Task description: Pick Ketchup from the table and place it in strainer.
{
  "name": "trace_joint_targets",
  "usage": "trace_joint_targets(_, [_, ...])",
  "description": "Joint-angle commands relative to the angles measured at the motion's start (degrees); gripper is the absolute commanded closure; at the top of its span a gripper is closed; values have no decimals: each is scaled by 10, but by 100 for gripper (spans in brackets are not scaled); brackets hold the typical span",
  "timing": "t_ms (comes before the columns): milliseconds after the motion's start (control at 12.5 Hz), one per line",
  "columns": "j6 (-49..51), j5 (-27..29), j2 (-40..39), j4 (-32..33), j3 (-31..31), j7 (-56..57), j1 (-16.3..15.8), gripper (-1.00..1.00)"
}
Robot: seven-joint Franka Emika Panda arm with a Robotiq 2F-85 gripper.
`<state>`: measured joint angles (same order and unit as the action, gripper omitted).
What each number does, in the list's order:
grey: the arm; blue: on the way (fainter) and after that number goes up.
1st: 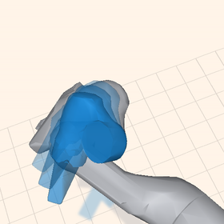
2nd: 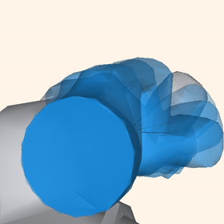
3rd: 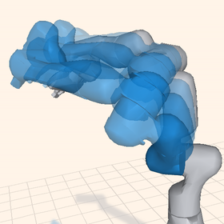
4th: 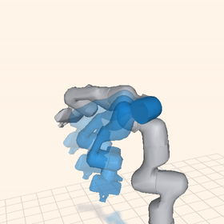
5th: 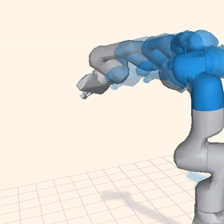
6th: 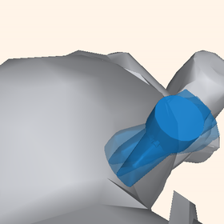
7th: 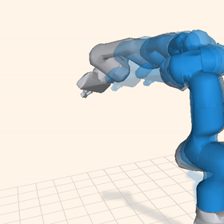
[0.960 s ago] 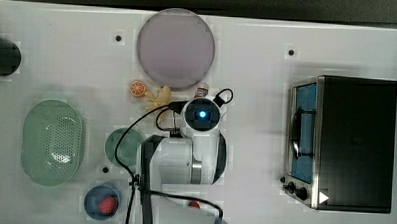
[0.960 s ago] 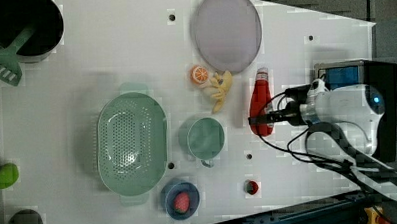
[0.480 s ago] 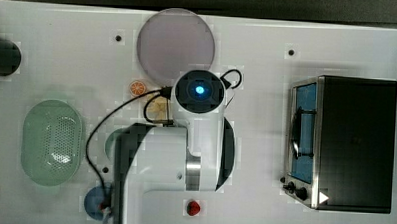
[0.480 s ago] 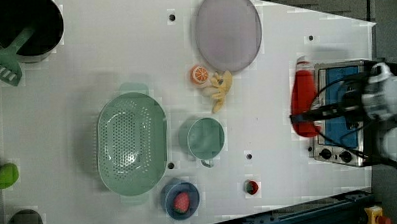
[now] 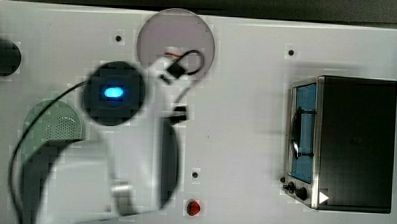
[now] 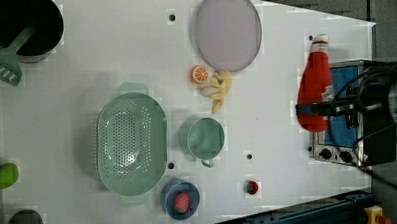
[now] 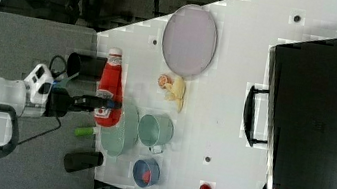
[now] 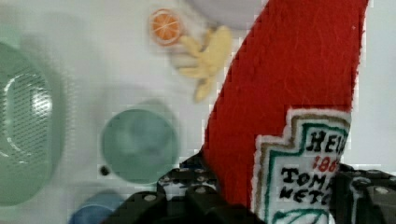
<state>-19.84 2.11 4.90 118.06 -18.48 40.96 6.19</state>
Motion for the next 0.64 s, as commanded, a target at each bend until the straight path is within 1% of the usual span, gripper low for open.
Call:
trace_joint_targets(80, [11, 1, -29, 5, -72, -140, -25, -24])
trace_joint_targets(240, [-14, 1, -42, 6, -118, -203, -29, -24])
trace_joint_targets(400, [-61, 1, -67, 8, -163, -258, -32, -24])
trace_joint_targets(640, [-151, 1, -130, 13, -215, -332, -39, -24])
